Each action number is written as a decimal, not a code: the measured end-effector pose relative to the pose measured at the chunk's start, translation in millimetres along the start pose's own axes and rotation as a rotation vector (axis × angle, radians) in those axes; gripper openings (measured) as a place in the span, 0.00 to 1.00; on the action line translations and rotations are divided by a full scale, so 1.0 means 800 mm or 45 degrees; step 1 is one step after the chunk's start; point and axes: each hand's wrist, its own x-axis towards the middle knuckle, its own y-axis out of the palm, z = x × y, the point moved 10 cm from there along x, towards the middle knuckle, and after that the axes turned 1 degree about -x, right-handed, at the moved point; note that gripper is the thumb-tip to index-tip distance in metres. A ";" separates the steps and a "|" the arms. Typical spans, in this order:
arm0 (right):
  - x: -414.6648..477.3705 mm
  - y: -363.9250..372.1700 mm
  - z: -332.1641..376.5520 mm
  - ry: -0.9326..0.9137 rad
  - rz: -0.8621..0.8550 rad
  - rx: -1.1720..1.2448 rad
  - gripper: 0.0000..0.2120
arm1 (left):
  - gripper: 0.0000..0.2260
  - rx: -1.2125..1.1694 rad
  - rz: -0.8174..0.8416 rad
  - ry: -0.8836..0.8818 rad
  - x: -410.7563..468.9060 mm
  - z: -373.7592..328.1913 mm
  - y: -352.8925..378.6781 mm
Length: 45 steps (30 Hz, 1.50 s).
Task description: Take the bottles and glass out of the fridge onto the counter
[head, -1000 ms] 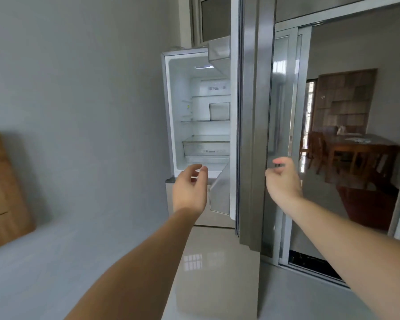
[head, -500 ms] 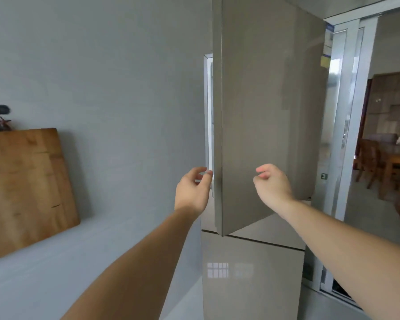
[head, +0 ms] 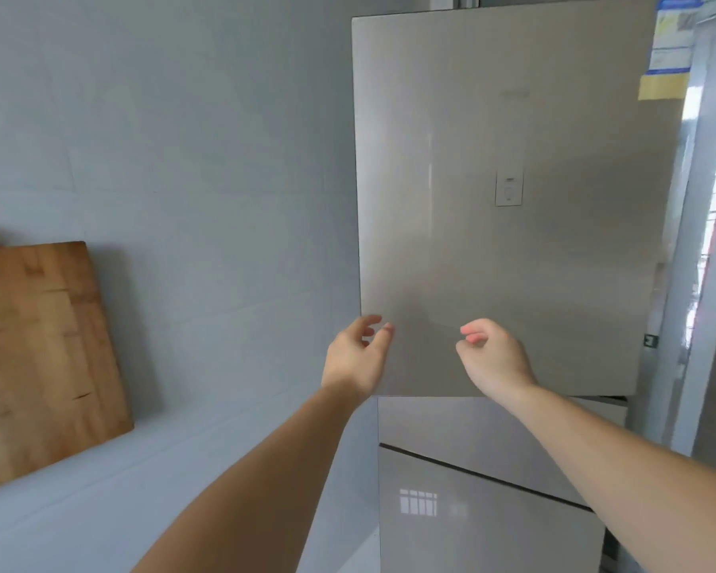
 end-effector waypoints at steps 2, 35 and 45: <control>0.016 0.010 -0.009 0.014 -0.004 -0.018 0.14 | 0.17 -0.016 0.032 -0.008 0.023 0.012 0.011; 0.282 0.146 -0.101 0.149 0.125 -0.987 0.35 | 0.25 0.151 0.558 0.037 0.340 0.131 0.171; 0.283 0.139 -0.097 0.028 0.056 -0.797 0.33 | 0.25 0.130 0.539 0.040 0.352 0.120 0.196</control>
